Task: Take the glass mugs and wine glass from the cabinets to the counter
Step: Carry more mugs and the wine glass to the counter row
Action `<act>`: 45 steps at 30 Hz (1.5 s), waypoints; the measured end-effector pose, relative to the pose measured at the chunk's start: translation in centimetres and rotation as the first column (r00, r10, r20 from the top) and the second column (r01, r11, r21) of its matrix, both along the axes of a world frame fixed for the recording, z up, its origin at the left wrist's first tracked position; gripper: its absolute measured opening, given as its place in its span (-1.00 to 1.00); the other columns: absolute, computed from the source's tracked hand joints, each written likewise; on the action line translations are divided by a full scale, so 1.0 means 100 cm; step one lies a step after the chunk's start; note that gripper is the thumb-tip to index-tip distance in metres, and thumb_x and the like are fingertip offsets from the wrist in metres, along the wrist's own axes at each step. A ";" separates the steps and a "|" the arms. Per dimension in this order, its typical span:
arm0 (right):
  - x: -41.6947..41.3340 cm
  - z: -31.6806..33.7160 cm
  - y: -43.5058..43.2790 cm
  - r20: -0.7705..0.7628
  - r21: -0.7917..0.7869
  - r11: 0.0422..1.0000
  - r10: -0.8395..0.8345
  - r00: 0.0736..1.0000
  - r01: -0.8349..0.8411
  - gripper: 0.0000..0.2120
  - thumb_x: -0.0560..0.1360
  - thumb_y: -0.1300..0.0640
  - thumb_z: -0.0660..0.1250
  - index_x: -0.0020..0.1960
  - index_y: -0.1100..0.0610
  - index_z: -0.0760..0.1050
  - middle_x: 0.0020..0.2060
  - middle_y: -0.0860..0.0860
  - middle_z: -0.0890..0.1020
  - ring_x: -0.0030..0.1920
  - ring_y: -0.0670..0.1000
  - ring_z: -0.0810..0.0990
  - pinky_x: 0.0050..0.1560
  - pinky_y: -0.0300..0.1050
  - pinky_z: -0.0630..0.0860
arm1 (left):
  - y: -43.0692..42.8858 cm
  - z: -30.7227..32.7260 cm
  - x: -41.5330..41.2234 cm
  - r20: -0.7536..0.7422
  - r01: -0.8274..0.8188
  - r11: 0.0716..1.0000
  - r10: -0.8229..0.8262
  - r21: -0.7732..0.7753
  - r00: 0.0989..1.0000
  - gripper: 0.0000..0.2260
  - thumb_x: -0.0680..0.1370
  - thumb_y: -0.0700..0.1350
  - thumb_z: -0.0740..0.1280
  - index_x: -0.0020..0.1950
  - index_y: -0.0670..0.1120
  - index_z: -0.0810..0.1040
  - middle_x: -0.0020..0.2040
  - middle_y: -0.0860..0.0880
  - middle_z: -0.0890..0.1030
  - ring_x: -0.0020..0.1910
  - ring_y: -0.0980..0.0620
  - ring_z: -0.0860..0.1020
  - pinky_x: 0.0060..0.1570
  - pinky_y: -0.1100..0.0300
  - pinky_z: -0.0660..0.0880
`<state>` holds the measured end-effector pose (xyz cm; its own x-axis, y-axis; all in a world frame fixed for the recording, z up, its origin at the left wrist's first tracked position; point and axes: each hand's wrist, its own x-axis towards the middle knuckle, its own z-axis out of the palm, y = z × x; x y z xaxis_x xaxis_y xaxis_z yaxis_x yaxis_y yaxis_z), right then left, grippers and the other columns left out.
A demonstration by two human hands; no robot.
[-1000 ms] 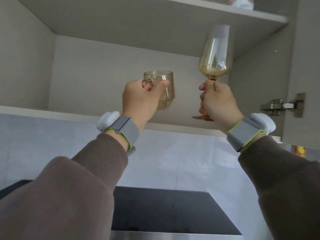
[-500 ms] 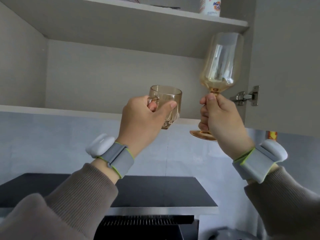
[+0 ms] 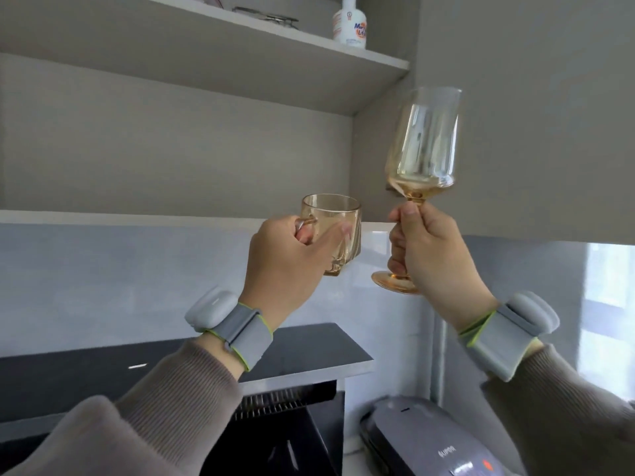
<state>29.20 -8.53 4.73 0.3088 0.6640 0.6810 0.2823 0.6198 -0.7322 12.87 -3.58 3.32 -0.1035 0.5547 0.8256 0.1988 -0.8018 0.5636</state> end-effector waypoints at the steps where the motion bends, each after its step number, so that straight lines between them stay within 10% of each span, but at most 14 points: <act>1: -0.004 -0.002 -0.014 -0.008 -0.009 0.999 -0.037 0.999 0.037 -0.64 0.75 0.10 0.04 -0.16 0.07 0.43 -0.59 -0.17 0.34 -0.59 -0.10 0.24 -0.32 -0.04 0.37 | -0.005 -0.002 -0.002 -0.012 0.036 0.999 -0.036 -0.002 0.999 -0.38 0.42 0.13 0.56 -0.44 -0.02 0.13 -0.47 0.00 0.22 -0.43 -0.05 0.23 -0.40 0.11 0.32; 8: -0.024 -0.017 -0.092 0.013 -0.069 0.966 -0.250 0.968 0.250 -0.66 0.72 0.04 0.09 -0.18 0.00 0.47 -0.50 -0.15 0.37 -0.54 -0.04 0.27 -0.25 0.53 0.56 | -0.049 -0.013 -0.005 -0.010 0.253 0.965 -0.255 -0.064 0.967 -0.40 0.38 0.20 0.54 -0.45 -0.01 0.15 -0.42 -0.12 0.32 -0.33 -0.33 0.46 -0.22 -0.23 0.62; 16: -0.021 -0.041 -0.176 0.033 -0.003 0.894 -0.447 0.894 0.447 -0.67 0.74 0.09 0.08 -0.15 0.05 0.46 -0.53 -0.16 0.33 -0.48 0.00 0.23 -0.48 -0.17 0.38 | -0.115 -0.032 0.006 -0.058 0.452 0.887 -0.458 -0.091 0.887 -0.41 0.45 0.12 0.55 -0.45 -0.01 0.16 -0.52 -0.01 0.33 -0.47 -0.02 0.37 -0.21 -0.17 0.59; 25: -0.010 -0.040 -0.297 0.055 0.039 0.783 -0.622 0.781 0.620 -0.68 0.75 0.16 0.06 -0.10 0.15 0.46 -0.55 -0.18 0.35 -0.51 -0.08 0.27 -0.47 -0.15 0.27 | -0.190 -0.034 0.049 -0.084 0.653 0.750 -0.661 -0.104 0.746 -0.42 0.46 0.11 0.54 -0.40 -0.01 0.14 -0.59 0.07 0.37 -0.58 0.14 0.44 -0.32 0.06 0.45; 37: 0.010 -0.049 -0.519 0.050 0.014 0.504 -0.863 0.503 0.863 -0.69 0.74 0.18 0.09 -0.11 0.11 0.49 -0.56 -0.15 0.36 -0.57 -0.09 0.30 -0.42 -0.08 0.27 | -0.379 -0.036 0.127 -0.107 0.849 0.511 -0.859 -0.135 0.500 -0.41 0.43 0.17 0.54 -0.49 -0.04 0.20 -0.55 -0.02 0.30 -0.40 -0.33 0.50 -0.16 -0.13 0.57; 42: 0.001 -0.047 -0.650 0.029 -0.023 0.372 -0.928 0.372 0.928 -0.71 0.74 0.15 0.10 -0.08 0.13 0.50 -0.56 -0.16 0.36 -0.57 -0.12 0.30 -0.46 -0.12 0.27 | -0.505 -0.035 0.151 -0.119 0.913 0.398 -0.914 -0.087 0.387 -0.42 0.44 0.13 0.54 -0.47 -0.03 0.19 -0.55 -0.03 0.28 -0.47 -0.23 0.45 -0.29 0.11 0.49; 45: -0.007 -0.049 -0.716 0.038 -0.018 0.304 -0.952 0.305 0.952 -0.70 0.75 0.13 0.10 -0.09 0.11 0.50 -0.55 -0.15 0.37 -0.57 -0.13 0.29 -0.46 -0.15 0.27 | -0.574 -0.034 0.160 -0.118 0.946 0.318 -0.944 -0.063 0.309 -0.45 0.43 0.15 0.53 -0.46 -0.09 0.26 -0.51 -0.18 0.38 -0.42 -0.36 0.56 -0.24 -0.12 0.62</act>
<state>28.52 -80.15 -0.21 0.7306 -0.0635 0.6798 0.6719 -0.1104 -0.7324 28.83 -60.96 -0.11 0.5728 0.1980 0.7954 -0.6422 -0.4946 0.5856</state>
